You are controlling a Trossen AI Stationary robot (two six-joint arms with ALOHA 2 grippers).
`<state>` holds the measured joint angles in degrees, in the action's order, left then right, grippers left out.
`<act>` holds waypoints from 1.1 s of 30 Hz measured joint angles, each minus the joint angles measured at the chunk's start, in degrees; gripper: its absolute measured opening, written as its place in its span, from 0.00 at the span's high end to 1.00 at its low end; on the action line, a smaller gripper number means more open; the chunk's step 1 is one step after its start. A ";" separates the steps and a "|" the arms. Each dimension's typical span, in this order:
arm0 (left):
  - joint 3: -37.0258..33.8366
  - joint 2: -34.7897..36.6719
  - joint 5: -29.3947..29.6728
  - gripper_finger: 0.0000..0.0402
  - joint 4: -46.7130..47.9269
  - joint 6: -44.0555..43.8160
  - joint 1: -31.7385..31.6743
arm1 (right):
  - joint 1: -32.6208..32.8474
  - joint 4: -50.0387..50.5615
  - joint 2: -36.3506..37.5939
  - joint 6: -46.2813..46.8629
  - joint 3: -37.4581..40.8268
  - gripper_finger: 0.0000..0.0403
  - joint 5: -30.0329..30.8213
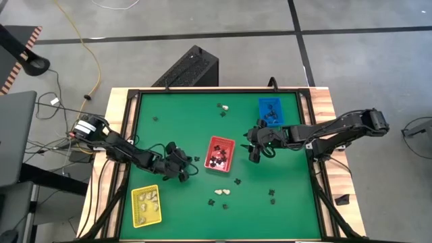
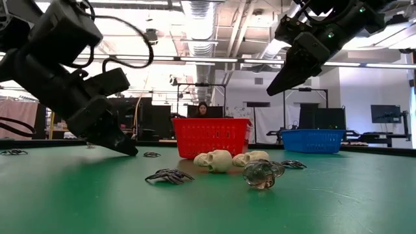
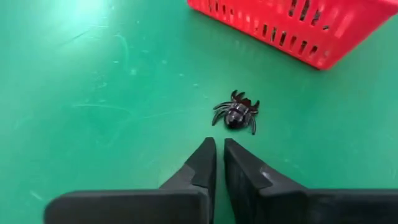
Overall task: Sort Halloween decoration
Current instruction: Put the black spider toy into the red bin
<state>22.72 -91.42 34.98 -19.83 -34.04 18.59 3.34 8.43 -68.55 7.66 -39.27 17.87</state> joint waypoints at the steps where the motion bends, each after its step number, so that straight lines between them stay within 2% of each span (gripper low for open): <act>1: 0.00 0.00 -0.20 0.98 -1.92 1.81 0.00 | 0.02 0.00 0.00 0.02 0.00 0.38 0.00; 4: -0.02 -0.03 -2.01 0.98 -7.38 10.29 0.20 | 0.00 -0.01 0.00 0.02 0.02 0.38 0.00; 6: -0.09 -0.13 -3.14 0.94 -10.70 14.72 0.40 | 0.02 0.00 0.00 0.02 0.02 0.38 0.00; 12: -0.02 -0.11 -3.06 0.74 -17.74 24.79 -0.13 | 0.02 -0.09 0.00 0.01 0.02 0.38 0.00; 16: 0.00 -0.54 -3.96 0.59 -18.11 24.46 -2.30 | 0.02 -0.13 0.00 0.00 0.02 0.38 0.00; 20: -0.02 -0.61 -7.85 0.50 -18.19 23.01 -5.30 | 0.02 -0.46 0.00 0.00 0.02 0.38 0.00; 26: 0.00 -1.31 -12.20 0.47 -17.78 23.68 -7.14 | 0.02 -0.46 0.00 0.24 0.02 0.38 0.02; 33: 0.00 -6.53 -12.13 0.47 -19.63 21.99 -7.21 | 0.02 -0.35 0.00 0.26 0.02 0.38 0.02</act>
<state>22.72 -97.95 22.85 -39.46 -12.05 11.38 3.36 8.08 -68.55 7.92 -39.24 17.89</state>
